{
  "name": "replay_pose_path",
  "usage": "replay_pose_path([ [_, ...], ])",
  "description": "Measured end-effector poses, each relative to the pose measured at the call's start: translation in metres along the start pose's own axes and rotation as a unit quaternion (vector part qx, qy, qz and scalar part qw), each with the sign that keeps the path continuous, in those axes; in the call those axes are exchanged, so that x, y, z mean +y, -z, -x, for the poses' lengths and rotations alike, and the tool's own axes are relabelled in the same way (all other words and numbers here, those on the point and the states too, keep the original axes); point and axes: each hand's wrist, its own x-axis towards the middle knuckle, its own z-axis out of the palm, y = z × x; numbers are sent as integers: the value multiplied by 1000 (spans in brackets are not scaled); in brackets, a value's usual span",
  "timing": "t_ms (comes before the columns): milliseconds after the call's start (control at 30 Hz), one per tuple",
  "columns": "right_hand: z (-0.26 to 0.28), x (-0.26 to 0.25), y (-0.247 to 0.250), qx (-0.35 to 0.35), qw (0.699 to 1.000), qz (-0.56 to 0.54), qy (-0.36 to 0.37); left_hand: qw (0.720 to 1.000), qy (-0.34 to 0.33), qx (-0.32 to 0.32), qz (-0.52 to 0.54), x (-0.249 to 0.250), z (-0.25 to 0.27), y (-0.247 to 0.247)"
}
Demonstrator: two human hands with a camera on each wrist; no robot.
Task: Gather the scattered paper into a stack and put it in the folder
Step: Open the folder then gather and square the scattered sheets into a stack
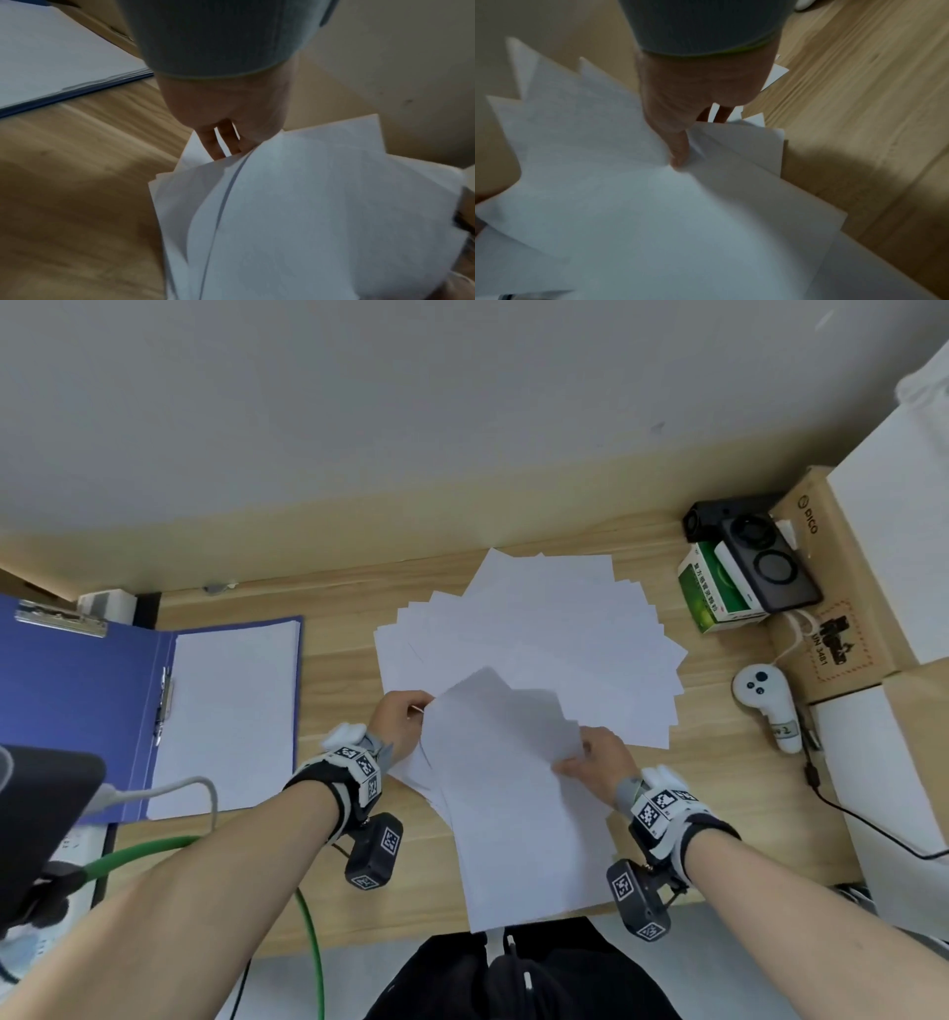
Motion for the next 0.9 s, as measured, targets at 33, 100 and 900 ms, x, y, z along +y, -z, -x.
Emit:
replay_pose_path([
  [33,-1,0,0,5,1000,3,-8,1000,-8,-1,2,5,-3,-1],
  [100,-1,4,3,31,999,-17,-20,999,5,13,32,13,-11,-5],
  [900,22,17,-9,147,947,-239,-155,965,223,-136,26,34,11,-72],
])
